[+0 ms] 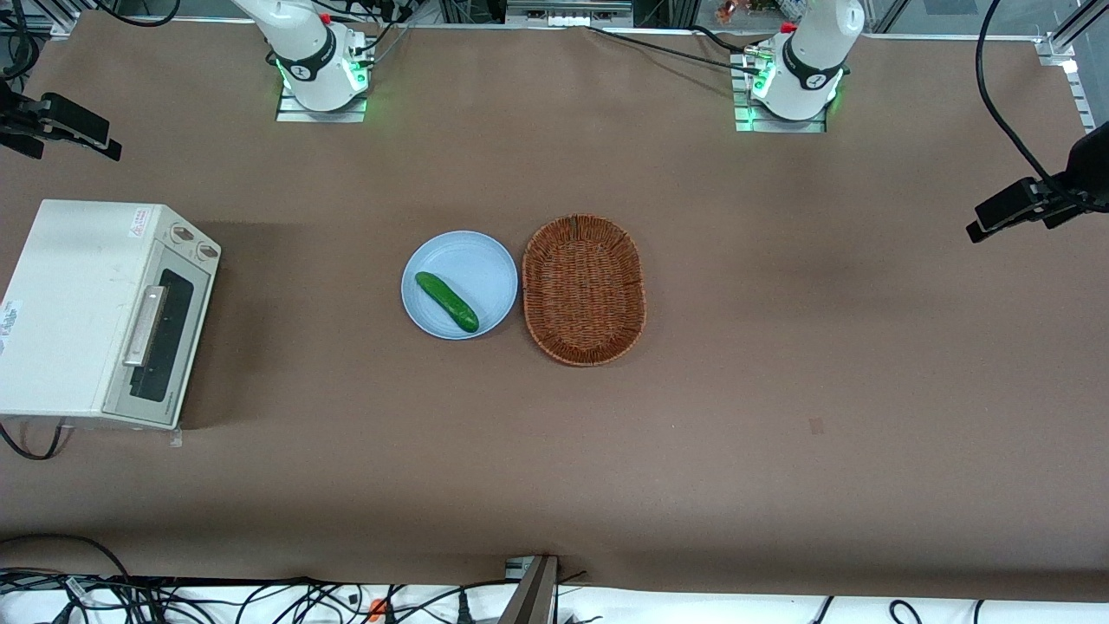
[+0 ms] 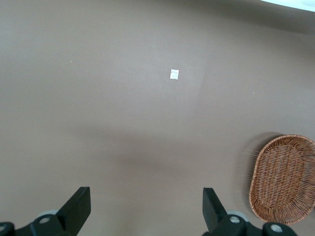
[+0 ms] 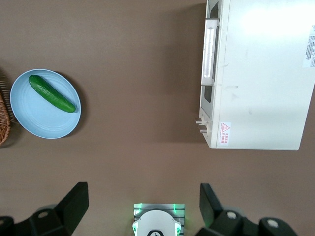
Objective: Open oven door with right arm only
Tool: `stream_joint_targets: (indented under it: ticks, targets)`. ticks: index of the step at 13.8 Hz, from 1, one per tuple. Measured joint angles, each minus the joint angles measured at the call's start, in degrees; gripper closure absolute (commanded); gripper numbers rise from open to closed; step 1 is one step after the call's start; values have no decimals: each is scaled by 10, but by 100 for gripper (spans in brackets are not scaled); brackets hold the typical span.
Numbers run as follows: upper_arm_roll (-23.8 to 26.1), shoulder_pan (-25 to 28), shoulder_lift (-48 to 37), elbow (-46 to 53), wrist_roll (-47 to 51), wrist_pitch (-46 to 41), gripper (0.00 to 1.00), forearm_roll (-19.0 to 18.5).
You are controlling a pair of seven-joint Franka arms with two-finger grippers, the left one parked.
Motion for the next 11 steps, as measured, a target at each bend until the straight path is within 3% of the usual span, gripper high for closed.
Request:
stream_joint_targets:
  ticks: [11]
  targets:
    - [5,0,0,4,0,0,0,0]
